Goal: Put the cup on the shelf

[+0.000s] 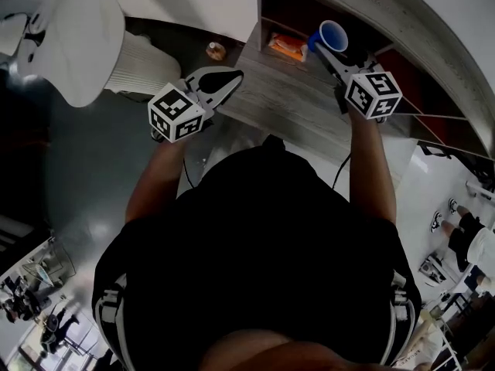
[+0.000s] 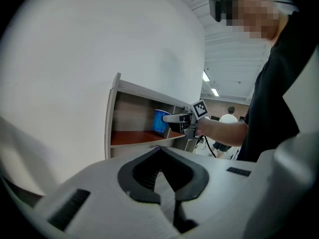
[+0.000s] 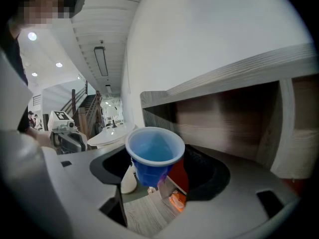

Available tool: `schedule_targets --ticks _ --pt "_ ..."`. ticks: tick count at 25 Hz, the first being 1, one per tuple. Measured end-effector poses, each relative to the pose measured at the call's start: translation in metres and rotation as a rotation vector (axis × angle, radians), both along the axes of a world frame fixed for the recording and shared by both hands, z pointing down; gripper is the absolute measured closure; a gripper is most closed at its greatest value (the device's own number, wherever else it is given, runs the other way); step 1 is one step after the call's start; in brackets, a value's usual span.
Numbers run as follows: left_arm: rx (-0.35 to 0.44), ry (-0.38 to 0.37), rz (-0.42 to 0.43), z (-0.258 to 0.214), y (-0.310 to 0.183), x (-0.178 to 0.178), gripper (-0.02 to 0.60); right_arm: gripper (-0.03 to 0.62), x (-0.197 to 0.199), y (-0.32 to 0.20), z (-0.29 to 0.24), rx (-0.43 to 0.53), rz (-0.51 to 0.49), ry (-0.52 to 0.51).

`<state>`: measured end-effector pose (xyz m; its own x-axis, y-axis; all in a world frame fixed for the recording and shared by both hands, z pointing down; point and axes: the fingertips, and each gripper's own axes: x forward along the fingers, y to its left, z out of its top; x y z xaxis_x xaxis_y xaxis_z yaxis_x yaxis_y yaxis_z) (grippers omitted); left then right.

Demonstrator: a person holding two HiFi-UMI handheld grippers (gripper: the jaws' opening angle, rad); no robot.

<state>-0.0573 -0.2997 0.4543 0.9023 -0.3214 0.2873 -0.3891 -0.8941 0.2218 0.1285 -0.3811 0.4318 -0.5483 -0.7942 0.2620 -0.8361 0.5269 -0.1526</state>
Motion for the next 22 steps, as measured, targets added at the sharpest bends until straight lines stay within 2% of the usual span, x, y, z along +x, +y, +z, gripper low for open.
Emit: schedule_targets --ticks 12,22 --pt "-0.032 -0.01 -0.02 0.011 -0.009 0.015 0.565 0.263 0.008 -0.026 0.014 -0.02 -0.03 -0.014" --pt "-0.037 -0.02 -0.063 0.013 -0.018 0.009 0.565 0.263 -0.005 -0.048 0.022 -0.02 -0.072 0.018"
